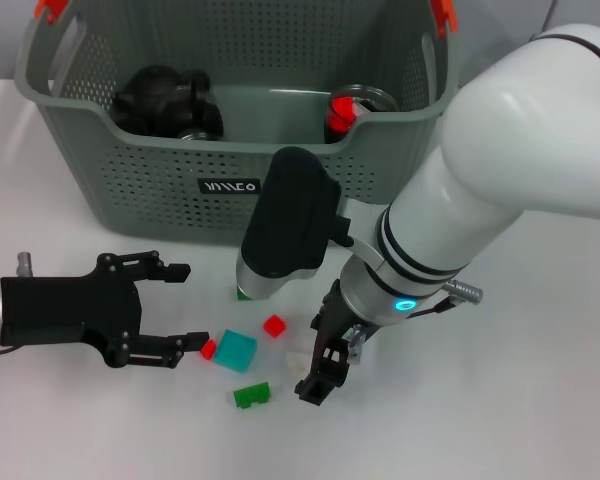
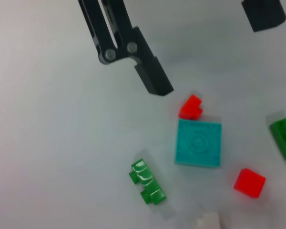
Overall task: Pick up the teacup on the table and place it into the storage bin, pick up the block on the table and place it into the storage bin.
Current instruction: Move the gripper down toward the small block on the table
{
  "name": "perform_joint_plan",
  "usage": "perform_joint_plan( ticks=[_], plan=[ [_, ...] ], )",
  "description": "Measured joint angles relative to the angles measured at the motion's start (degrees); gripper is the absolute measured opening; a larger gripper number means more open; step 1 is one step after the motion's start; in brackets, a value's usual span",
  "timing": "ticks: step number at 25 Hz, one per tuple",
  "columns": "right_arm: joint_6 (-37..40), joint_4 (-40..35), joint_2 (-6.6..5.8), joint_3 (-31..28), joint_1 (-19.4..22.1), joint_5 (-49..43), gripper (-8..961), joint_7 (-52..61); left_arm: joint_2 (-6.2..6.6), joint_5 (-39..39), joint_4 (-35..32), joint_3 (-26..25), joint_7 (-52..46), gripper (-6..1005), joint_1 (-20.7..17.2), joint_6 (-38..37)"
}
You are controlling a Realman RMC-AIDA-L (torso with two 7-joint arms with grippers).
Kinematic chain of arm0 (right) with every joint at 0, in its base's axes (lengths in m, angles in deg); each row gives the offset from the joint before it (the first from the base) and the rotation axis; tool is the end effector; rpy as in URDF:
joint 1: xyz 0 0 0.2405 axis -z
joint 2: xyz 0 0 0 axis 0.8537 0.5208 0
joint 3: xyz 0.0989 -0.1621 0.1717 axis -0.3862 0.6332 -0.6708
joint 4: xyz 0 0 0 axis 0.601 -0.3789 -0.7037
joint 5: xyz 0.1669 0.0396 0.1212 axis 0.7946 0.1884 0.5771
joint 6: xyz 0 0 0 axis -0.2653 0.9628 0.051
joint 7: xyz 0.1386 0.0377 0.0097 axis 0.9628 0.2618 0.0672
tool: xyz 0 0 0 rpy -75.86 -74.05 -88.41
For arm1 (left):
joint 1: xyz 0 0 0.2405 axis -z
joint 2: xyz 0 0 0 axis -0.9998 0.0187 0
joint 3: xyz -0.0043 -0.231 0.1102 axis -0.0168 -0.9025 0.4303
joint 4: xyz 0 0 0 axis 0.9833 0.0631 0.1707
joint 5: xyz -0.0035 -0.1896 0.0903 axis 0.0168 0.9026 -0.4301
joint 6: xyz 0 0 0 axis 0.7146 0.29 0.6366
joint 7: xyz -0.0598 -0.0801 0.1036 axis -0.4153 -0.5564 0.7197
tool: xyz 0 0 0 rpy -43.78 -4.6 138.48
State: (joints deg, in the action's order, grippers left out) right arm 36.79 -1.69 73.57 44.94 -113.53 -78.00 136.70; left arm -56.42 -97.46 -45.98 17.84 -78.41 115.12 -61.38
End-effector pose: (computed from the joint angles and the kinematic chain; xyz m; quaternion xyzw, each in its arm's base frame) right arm 0.0977 0.3271 -0.1470 -0.9654 0.0905 -0.2366 0.0616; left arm -0.3020 0.2928 0.0158 -0.9737 -0.0952 -0.1445 0.1481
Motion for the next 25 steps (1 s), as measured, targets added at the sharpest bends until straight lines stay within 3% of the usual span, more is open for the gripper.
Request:
perform_joint_plan(
  ticks=[3, 14, 19, 25],
  plan=[
    [-0.70, 0.71, 0.09, 0.27, -0.09, 0.51, 931, 0.01, 0.00, 0.00, 0.06, 0.00, 0.00, 847, 0.00, 0.01],
    [-6.50, 2.34, 0.20, 4.08, 0.12, 1.68, 536, -0.08, 0.00, 0.00, 0.30, 0.00, 0.04, 846, 0.00, 0.19],
    [-6.29, 2.37, 0.08, 4.22, 0.23, 2.83, 457, -0.39, 0.00, 0.00, 0.31, 0.00, 0.05, 846, 0.00, 0.20],
    [-6.29, 2.70, 0.13, 4.79, 0.25, 2.90, 440, -0.30, 0.00, 0.00, 0.29, 0.00, 0.08, 847, 0.00, 0.18]
  ],
)
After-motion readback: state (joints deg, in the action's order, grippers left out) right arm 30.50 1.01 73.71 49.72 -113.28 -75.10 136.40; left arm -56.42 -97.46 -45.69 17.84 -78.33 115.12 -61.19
